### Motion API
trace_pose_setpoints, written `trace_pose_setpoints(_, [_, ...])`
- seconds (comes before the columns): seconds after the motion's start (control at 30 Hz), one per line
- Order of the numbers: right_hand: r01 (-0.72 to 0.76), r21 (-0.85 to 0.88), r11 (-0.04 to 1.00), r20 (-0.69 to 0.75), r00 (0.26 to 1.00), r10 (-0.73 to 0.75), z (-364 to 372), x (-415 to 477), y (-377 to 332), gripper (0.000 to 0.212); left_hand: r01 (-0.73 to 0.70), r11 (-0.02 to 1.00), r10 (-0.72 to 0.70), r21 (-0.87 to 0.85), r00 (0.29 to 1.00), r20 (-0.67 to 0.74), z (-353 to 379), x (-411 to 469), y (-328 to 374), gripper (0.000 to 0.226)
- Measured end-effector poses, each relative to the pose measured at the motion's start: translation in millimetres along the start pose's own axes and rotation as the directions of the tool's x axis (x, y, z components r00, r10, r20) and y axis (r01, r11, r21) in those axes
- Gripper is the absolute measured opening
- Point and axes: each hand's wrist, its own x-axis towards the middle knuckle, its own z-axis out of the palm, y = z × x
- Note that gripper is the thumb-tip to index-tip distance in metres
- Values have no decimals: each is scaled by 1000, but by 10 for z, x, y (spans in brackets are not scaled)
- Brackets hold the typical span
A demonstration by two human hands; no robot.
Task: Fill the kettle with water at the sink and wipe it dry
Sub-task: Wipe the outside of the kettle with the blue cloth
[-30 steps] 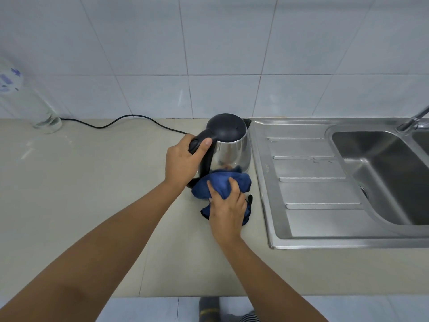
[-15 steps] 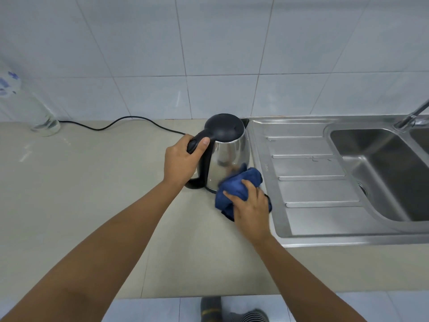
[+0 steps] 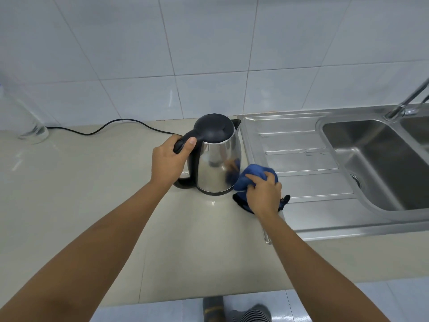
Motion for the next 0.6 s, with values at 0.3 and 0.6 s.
trace_pose_setpoints(0.3, [56, 129, 990, 20, 998, -59, 367, -742, -285, 36, -26, 1000, 26, -3, 999, -21, 2, -26, 44, 56])
trace_pose_setpoints(0.6, [494, -41, 869, 224, 852, -474, 633, -879, -558, 42, -20, 1000, 20, 12, 999, -28, -3, -29, 60, 54])
